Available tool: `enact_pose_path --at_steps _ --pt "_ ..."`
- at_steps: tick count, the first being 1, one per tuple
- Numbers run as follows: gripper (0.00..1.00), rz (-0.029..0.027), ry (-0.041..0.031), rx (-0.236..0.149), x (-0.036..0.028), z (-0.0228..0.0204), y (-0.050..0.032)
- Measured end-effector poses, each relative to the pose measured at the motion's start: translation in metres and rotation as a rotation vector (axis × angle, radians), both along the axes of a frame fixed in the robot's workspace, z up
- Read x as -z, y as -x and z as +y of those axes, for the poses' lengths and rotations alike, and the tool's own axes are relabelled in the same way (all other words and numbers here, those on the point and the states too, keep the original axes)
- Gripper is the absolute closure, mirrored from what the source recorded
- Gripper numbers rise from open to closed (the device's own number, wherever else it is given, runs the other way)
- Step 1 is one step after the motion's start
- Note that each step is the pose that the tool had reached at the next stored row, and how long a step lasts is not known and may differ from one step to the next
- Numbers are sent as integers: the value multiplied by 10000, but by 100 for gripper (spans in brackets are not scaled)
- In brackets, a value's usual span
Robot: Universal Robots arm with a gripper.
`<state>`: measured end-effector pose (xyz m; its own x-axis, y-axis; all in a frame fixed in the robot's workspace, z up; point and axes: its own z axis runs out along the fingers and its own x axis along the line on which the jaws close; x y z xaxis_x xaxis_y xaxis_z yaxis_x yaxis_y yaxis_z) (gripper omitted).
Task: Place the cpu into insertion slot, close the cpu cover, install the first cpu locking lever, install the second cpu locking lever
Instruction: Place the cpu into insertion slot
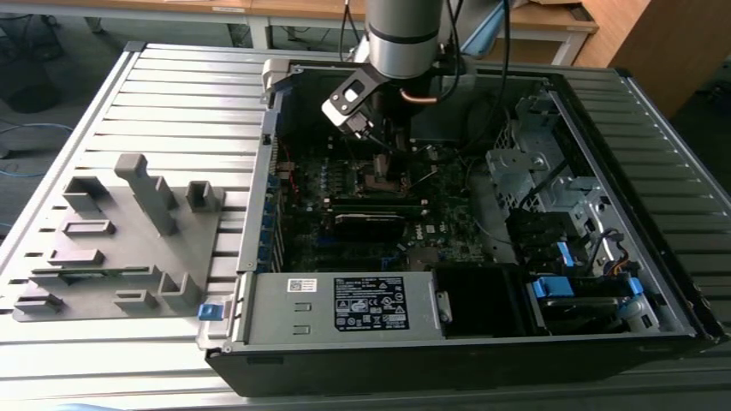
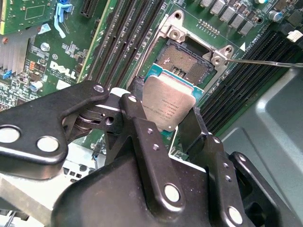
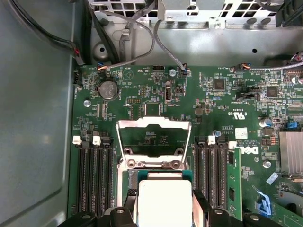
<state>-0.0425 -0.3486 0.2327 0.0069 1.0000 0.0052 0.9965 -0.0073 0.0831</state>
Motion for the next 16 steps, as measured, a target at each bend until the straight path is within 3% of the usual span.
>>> enact_pose_path --at_steps 16 --pt "46 -1 -85 -1 50 11 21"
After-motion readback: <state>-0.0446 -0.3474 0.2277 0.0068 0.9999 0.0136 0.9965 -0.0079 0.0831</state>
